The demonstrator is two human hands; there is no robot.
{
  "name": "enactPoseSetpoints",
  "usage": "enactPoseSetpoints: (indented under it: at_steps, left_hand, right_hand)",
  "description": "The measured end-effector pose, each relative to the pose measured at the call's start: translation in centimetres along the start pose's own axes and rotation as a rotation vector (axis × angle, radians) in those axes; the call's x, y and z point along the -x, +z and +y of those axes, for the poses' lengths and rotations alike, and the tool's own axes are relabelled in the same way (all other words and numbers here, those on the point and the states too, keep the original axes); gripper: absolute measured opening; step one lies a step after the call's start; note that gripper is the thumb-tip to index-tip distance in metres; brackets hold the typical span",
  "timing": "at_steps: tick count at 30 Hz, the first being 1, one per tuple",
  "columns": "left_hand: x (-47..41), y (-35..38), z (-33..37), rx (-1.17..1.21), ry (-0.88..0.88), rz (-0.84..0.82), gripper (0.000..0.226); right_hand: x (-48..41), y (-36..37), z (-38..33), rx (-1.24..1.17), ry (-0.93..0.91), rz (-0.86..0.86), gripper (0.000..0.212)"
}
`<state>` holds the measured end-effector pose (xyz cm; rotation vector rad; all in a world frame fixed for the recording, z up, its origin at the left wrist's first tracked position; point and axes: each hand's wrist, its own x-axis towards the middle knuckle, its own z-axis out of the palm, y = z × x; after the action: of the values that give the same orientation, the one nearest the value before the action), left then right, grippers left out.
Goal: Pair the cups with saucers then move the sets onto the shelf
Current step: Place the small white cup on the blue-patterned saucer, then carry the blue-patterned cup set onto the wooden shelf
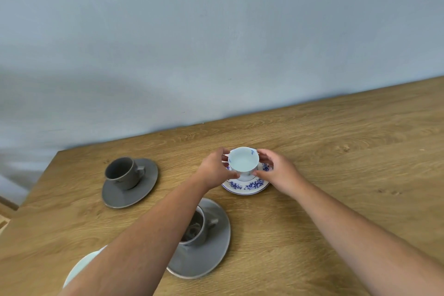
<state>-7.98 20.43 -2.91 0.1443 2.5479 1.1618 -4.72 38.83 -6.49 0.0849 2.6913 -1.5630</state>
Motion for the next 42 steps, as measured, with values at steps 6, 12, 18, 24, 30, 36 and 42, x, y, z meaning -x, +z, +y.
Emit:
enactPoseSetpoints:
  at_steps: [6, 12, 18, 24, 30, 36, 42]
  left_hand:
    - [-0.6, -2.8, -1.2, -0.015, -0.071, 0.102, 0.063]
    - [-1.2, -2.9, -2.6, 0.117, -0.27, -0.11, 0.031]
    - [-2.3, -1.7, -3.3, 0.172, -0.286, -0.188, 0.018]
    - [-2.7, -1.5, -3.6, 0.229, -0.261, -0.13, 0.011]
    - [-1.0, -3.8, -2.7, 0.33, -0.209, -0.029, 0.009]
    - [4.1, -9.0, -2.7, 0.44, -0.18, 0.143, 0.006]
    - [12.4, -15.0, -6.3, 0.513, -0.225, 0.344, 0.006]
  right_hand:
    - [0.7, -2.7, 1.1, 0.011, 0.054, 0.226, 0.04]
    - [0.4, -1.6, 1.7, -0.058, 0.275, 0.208, 0.02]
    - [0.2, -0.1, 1.6, -0.211, 0.38, 0.117, 0.013]
    - [0.1, 0.3, 1.5, -0.277, 0.384, 0.135, 0.013]
    - [-0.3, -0.8, -2.1, -0.3, 0.27, 0.125, 0.008]
    - [-0.4, 0.6, -8.4, -0.298, 0.141, 0.015, 0.007]
    - [0.6, 7.0, -15.3, -0.269, 0.07, -0.184, 0.005]
